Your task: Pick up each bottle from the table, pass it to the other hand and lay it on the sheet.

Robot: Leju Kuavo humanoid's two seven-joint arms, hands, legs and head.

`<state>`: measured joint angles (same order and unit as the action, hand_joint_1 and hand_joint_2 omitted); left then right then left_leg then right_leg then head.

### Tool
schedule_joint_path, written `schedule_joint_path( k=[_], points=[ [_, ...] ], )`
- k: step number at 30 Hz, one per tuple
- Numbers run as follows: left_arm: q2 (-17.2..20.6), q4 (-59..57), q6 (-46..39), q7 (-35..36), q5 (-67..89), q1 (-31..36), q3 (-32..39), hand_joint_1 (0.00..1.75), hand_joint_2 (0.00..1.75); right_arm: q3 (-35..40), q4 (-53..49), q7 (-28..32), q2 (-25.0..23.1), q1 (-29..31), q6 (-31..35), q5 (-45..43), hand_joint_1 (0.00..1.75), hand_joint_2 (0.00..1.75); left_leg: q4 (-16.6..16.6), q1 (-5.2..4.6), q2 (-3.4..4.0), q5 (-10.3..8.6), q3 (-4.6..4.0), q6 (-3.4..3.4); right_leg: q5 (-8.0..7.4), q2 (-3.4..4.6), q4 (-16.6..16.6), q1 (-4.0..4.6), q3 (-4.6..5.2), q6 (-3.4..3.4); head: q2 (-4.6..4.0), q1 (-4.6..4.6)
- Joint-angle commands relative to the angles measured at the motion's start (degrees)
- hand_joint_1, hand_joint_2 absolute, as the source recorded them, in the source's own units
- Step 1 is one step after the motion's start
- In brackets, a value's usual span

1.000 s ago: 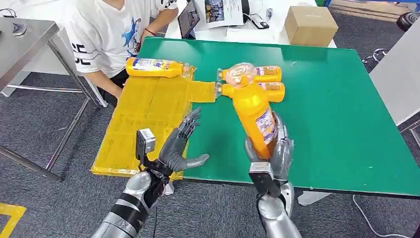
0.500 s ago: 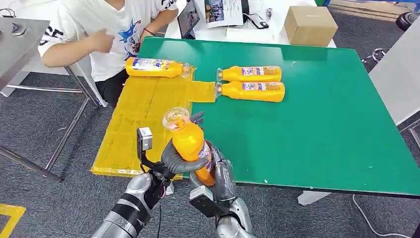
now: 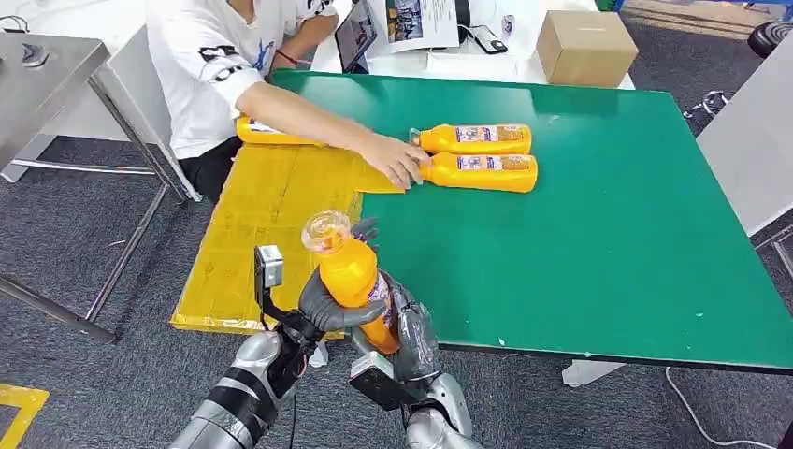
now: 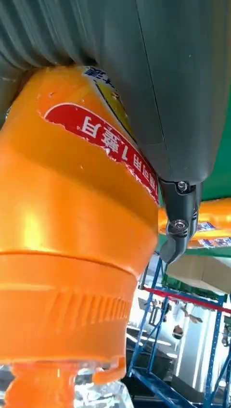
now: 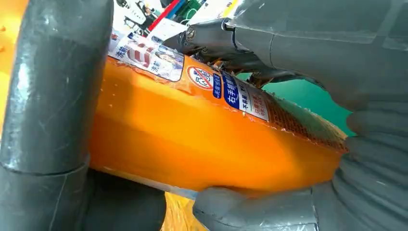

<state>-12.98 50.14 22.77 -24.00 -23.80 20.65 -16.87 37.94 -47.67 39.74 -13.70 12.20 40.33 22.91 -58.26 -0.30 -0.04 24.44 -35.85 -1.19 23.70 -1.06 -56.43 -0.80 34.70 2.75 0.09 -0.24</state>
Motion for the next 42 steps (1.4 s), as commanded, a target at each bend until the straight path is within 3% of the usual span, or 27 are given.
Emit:
schedule_joint_path(
  k=[1,10,11,12,16,17,18,26,27,28,30,31,42],
  points=[
    [0.09,-3.56,0.44,0.53,0.2,3.89,-3.3,0.0,1.75,5.45,5.39,0.26,-0.36,1.01,-0.33,1.1,1.75,1.75,0.03,0.06,-0.06,0.03,0.13,0.06,0.03,-0.02,0.05,0.05,-0.16,-0.07,0.0,0.0],
    [0.33,-3.81,1.49,0.12,-0.38,3.77,-3.68,0.0,1.75,6.1,7.19,0.26,-0.91,1.68,-0.74,0.21,1.75,1.75,0.01,0.1,-0.05,0.12,0.34,0.12,0.12,0.03,0.03,0.09,-0.37,-0.13,0.0,0.0],
    [0.32,-3.42,1.22,-0.2,-0.34,3.55,-3.58,0.26,1.75,6.15,7.26,0.26,-0.89,1.77,-0.64,0.02,1.75,1.75,0.03,0.08,-0.06,0.07,0.22,0.1,0.07,0.0,0.04,0.07,-0.25,-0.1,0.0,0.0],
    [0.3,-3.11,1.19,-0.31,-0.33,3.41,-3.57,1.75,1.75,6.14,7.25,0.26,-0.82,1.81,-0.6,-0.1,1.75,1.75,0.02,0.04,-0.05,0.02,0.1,0.06,0.03,-0.01,0.04,0.04,-0.12,-0.06,0.0,0.0],
    [0.38,-1.61,1.71,-0.38,-0.97,2.61,-3.23,1.75,1.75,4.85,7.31,0.26,-1.04,2.15,-0.33,0.63,1.75,1.75,0.01,0.09,-0.04,0.09,0.26,0.09,0.08,0.03,0.04,0.08,-0.29,-0.11,0.0,0.0],
    [0.37,-1.07,1.25,-0.51,-0.87,2.37,-3.07,1.75,1.75,3.83,7.03,0.26,-1.16,2.12,-0.33,0.82,0.7,1.75,0.01,0.03,-0.02,0.03,0.1,0.05,0.03,0.02,0.02,0.03,-0.11,-0.06,0.0,0.0],
    [0.27,0.25,0.72,-1.23,-1.31,1.69,-2.15,1.75,1.75,2.49,4.29,0.26,-0.71,2.04,-1.37,-2.13,0.35,1.75,-0.01,0.07,-0.02,0.11,0.26,0.09,0.09,0.05,0.01,0.06,-0.28,-0.1,0.0,0.0],
    [0.47,1.35,0.69,-0.91,-1.33,1.29,-1.98,1.75,1.75,1.66,4.46,0.26,-0.68,2.79,-2.17,-2.11,0.33,1.75,0.01,0.04,-0.01,0.05,0.13,0.07,0.04,0.04,0.01,0.04,-0.16,-0.08,0.0,0.0],
    [0.41,1.36,0.58,-0.91,-1.32,1.26,-1.94,1.75,1.75,1.59,4.43,0.26,-0.8,2.6,-2.04,-2.07,0.09,1.75,0.0,0.08,-0.02,0.1,0.26,0.11,0.08,0.05,0.02,0.07,-0.3,-0.12,0.0,0.0],
    [0.3,1.51,0.32,-0.62,-1.39,1.12,-1.75,1.75,1.75,0.95,4.46,0.26,-1.01,2.51,-1.88,-1.82,0.0,1.75,0.01,0.06,0.0,0.08,0.21,0.09,0.07,0.07,0.02,0.05,-0.23,-0.1,0.0,0.0],
    [0.28,1.79,0.0,-0.55,-1.41,0.92,-1.51,1.75,1.75,-0.03,4.4,0.26,-1.36,2.4,-2.21,-2.1,0.0,1.75,-0.02,0.08,0.02,0.14,0.3,0.1,0.1,0.1,0.0,0.07,-0.32,-0.12,0.0,-0.02],
    [0.27,2.22,-0.55,-0.54,-1.4,0.68,-1.12,1.75,1.75,-1.26,5.42,0.26,-1.83,2.64,-3.08,-2.05,0.0,0.0,0.01,0.06,0.02,0.07,0.18,0.08,0.05,0.07,0.02,0.05,-0.19,-0.09,0.0,0.0],
    [0.09,4.6,-4.27,-0.35,-0.68,-0.13,1.28,1.75,1.75,-6.58,1.19,0.26,-2.03,1.63,-4.66,-0.63,0.0,0.0,0.01,0.04,-0.01,0.04,0.1,0.06,0.03,0.04,0.01,0.03,-0.12,-0.07,0.0,0.0]
  ],
)
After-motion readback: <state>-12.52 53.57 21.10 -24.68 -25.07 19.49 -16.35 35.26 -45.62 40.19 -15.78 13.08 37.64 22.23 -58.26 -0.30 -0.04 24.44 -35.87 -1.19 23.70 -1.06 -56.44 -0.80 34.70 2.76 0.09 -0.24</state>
